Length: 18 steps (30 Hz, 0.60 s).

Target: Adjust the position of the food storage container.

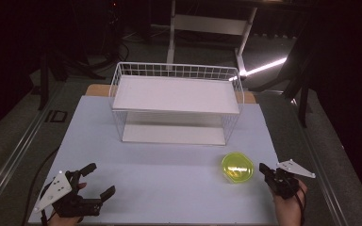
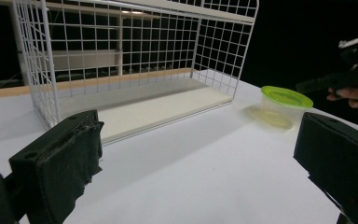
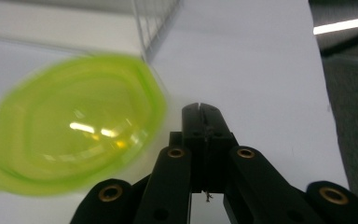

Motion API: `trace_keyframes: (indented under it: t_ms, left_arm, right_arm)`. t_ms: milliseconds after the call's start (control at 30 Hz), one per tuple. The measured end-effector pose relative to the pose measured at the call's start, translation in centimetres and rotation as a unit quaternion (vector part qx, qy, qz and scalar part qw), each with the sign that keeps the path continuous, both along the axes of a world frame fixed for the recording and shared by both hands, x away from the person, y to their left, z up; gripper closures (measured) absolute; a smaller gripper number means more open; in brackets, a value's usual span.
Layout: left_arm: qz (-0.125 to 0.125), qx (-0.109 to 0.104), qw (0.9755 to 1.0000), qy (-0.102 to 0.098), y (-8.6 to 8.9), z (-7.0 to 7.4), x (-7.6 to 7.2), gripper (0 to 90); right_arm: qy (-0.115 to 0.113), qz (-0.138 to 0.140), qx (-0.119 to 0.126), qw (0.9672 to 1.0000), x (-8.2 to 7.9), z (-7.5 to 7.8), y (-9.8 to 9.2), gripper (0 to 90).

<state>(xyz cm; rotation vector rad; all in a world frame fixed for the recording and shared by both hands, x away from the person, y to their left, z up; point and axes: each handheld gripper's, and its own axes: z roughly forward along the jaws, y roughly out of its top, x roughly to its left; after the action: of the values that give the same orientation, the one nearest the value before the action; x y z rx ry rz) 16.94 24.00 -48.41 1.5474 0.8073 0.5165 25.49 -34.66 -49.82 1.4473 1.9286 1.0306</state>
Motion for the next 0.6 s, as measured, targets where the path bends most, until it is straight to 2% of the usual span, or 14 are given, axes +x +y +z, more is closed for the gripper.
trace_keyframes:
  t_ms: [67, 233, 300, 400, 600]
  left_arm:
    - [0.001, 0.0, 1.0, -0.001, 0.0, 0.0, 0.0, 1.7]
    - [-0.001, 0.001, 1.0, 0.0, -0.1, 0.0, 0.1, 1.7]
    - [-0.002, 0.001, 1.0, 0.0, -0.2, 0.0, 0.1, 1.7]
    - [-0.002, 0.002, 1.0, -0.001, -0.1, 0.0, 0.0, 1.7]
    - [-0.001, 0.0, 1.0, 0.0, -0.1, 0.0, 0.1, 1.7]
  right_arm:
    - [0.014, 0.003, 0.008, 0.9999, 0.1, -0.7, 0.0, 89.9]
    - [0.036, 0.018, 0.0, 0.9992, 0.5, -2.1, 0.6, 90.0]
    - [0.045, 0.022, 0.007, 0.9987, 0.6, -2.6, 0.8, 90.0]
    - [0.051, 0.037, 0.007, 0.998, 0.5, -2.8, 1.5, 90.0]
    - [0.06, 0.055, 0.027, 0.9963, 0.5, -2.8, 2.3, 90.0]
